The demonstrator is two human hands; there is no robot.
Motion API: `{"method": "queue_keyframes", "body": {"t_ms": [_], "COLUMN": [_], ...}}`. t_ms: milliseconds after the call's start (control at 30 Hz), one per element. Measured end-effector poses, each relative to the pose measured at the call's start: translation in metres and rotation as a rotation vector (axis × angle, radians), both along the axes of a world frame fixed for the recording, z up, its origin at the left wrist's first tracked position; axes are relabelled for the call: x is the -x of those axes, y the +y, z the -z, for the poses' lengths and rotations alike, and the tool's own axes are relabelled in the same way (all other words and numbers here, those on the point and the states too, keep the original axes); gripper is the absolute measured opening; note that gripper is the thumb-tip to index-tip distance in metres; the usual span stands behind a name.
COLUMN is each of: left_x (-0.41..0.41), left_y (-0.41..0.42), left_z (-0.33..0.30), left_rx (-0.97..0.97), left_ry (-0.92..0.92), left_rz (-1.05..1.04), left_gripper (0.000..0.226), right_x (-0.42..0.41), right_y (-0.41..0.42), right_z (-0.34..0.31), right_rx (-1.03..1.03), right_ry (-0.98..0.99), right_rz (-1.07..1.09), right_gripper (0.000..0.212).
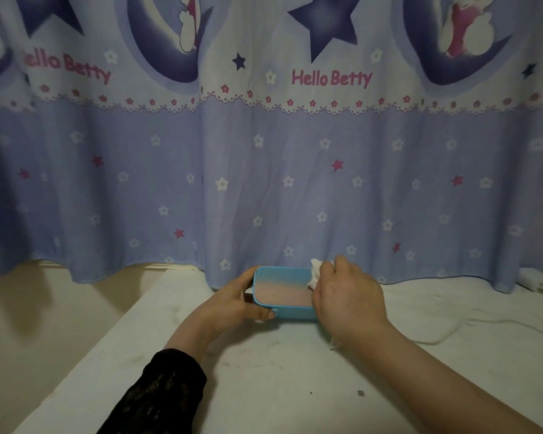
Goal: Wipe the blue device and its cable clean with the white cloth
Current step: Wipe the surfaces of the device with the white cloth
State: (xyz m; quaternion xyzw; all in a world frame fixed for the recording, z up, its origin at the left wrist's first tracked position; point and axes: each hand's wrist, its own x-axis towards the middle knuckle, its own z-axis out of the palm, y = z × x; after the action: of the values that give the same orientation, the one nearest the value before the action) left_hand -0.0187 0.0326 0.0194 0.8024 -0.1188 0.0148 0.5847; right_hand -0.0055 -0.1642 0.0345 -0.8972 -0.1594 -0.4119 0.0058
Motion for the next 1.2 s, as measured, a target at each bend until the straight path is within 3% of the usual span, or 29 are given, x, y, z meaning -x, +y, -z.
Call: {"method": "queue_keyframes", "body": {"t_ms": [200, 433, 600, 700, 833, 967, 1100, 1200], "left_x": [0.0, 0.001, 0.002, 0.002, 0.001, 0.0, 0.001, 0.002], "left_y": [0.0, 0.0, -0.001, -0.001, -0.001, -0.001, -0.001, -0.001], "left_z": [0.001, 0.001, 0.0, 0.0, 0.001, 0.001, 0.001, 0.001], "left_rx": [0.039, 0.041, 0.043, 0.043, 0.041, 0.056, 0.054, 0.058], "left_ry": [0.01, 0.015, 0.007, 0.004, 0.006, 0.008, 0.014, 0.012], "left_rz": [0.008, 0.023, 0.005, 0.014, 0.006, 0.009, 0.004, 0.006], "left_gripper": [0.074, 0.074, 0.07, 0.071, 0.073, 0.072, 0.075, 0.075], "right_x": [0.005, -0.003, 0.0, 0.002, 0.006, 0.013, 0.004, 0.006], "right_y": [-0.001, -0.005, -0.006, -0.01, -0.011, -0.004, -0.012, -0.013], "right_z": [0.002, -0.001, -0.001, -0.011, -0.012, -0.009, -0.013, -0.013], "right_rx": [0.071, -0.075, -0.036, -0.105, -0.084, -0.023, -0.093, -0.055], "right_ry": [-0.067, 0.08, 0.096, 0.131, 0.328, 0.317, 0.345, 0.343], "right_rz": [-0.102, 0.085, -0.001, 0.061, 0.066, -0.011, 0.097, 0.054], "right_gripper": [0.027, 0.035, 0.016, 0.017, 0.018, 0.022, 0.016, 0.017]}}
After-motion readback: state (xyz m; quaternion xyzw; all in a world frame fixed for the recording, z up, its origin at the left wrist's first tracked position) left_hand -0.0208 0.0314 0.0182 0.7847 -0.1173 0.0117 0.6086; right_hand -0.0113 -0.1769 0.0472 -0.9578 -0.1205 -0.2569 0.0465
